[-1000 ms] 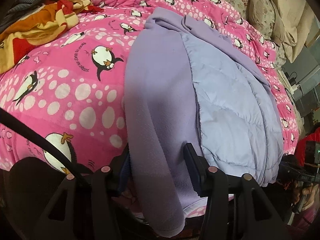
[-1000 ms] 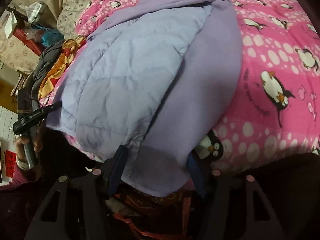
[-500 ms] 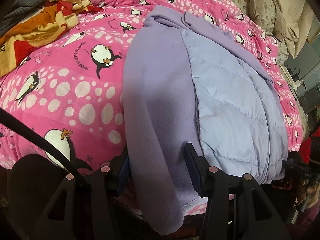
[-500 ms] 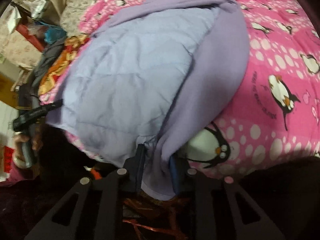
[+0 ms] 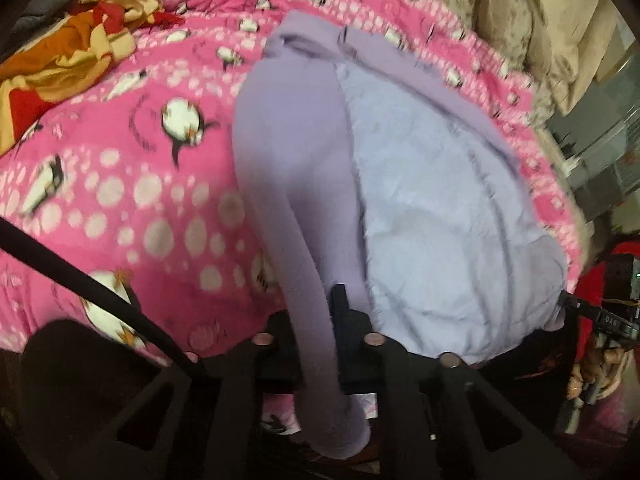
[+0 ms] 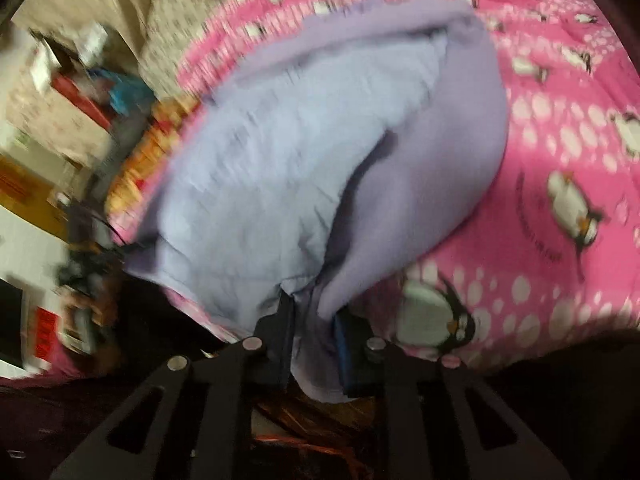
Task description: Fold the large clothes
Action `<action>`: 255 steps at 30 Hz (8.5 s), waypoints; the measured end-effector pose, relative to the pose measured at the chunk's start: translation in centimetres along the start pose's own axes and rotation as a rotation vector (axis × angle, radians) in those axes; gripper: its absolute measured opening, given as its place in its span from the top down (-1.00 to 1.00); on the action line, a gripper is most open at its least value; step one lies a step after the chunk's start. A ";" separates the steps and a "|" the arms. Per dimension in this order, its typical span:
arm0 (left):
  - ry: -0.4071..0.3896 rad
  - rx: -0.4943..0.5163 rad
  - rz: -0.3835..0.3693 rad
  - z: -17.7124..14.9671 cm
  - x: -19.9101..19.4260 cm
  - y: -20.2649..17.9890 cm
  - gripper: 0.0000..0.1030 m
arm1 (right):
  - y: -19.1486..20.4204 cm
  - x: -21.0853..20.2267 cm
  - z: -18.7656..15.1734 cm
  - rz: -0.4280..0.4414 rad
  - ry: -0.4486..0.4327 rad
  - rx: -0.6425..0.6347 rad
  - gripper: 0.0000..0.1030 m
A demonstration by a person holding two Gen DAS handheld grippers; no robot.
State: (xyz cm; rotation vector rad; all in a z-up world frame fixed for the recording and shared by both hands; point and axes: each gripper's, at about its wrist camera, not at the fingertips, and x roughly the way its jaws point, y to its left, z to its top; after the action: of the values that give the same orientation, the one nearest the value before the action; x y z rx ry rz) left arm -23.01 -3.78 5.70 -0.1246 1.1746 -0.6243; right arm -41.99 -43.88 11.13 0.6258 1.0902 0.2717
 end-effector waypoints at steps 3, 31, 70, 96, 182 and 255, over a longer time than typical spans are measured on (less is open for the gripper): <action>-0.073 0.001 -0.066 2.2 -2.5 -0.6 1.00 | 0.3 -2.9 2.1 0.081 -0.101 0.007 0.66; -0.179 -0.137 0.056 29.5 13.0 -0.6 1.00 | -13.3 5.6 28.3 -0.089 -0.322 0.295 0.34; -0.213 -0.149 0.156 24.5 9.9 2.8 0.37 | -8.2 8.0 26.8 -0.522 -0.217 0.012 -0.05; -0.246 -0.184 0.131 18.8 10.1 4.2 0.36 | 6.4 23.3 26.4 -0.500 -0.093 -0.256 -0.05; -0.259 -0.216 -0.043 21.2 11.5 5.1 0.10 | 6.0 18.0 24.9 -0.365 -0.149 -0.114 -0.15; -0.089 0.280 -0.318 22.6 12.0 -20.7 1.00 | -9.0 9.1 23.7 0.057 -0.355 0.486 -0.21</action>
State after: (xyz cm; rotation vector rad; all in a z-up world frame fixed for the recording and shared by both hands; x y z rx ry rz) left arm -8.17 -32.19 13.34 -0.1006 0.9778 -1.0471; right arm -17.66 -54.53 6.45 1.0949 0.7939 -0.0634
